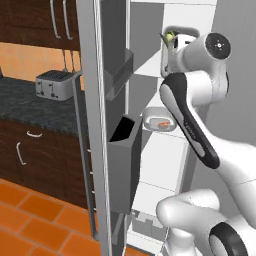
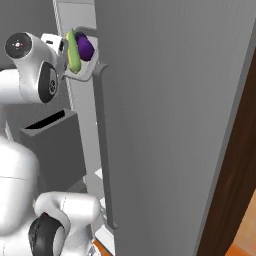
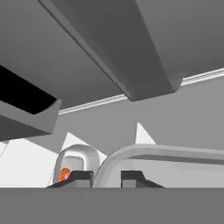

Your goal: Take the meat container that has the shrimp and place it on the second highest rack of the freezer. Then take the vegetable container that has the eggplant and corn and place it on the highest rack of the freezer.

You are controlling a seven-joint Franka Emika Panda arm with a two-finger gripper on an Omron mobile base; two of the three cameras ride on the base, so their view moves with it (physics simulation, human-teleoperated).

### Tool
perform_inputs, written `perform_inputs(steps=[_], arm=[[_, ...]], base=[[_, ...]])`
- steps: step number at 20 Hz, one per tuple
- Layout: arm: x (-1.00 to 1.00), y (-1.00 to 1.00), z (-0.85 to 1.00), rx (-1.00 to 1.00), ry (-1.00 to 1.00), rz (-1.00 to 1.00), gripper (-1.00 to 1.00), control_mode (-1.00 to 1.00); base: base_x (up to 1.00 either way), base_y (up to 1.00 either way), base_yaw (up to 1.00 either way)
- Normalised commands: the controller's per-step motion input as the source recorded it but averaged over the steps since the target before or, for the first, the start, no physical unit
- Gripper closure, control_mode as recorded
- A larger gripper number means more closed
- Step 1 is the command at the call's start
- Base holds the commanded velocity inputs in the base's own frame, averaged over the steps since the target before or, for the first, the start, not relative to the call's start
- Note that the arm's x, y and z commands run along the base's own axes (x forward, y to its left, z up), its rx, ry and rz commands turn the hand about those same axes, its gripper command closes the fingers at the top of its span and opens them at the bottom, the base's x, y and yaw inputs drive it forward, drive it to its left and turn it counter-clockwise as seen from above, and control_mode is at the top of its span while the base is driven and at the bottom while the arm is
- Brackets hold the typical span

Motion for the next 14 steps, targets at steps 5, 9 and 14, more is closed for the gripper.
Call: perform_inputs(steps=[5,9,14], arm=[[0.88,-0.05,0.40,0.12,0.28,-0.03,1.00,-1.00],[0.99,-0.02,-0.40,-0.08,0.17,-0.16,1.00,-1.00],[0.79,-0.35,-0.87,-0.05,0.01,-0.22,1.00,-1.00]], base=[[0.00,0.00,0.00],[0.00,0.00,0.00],[0.00,0.00,0.00]])
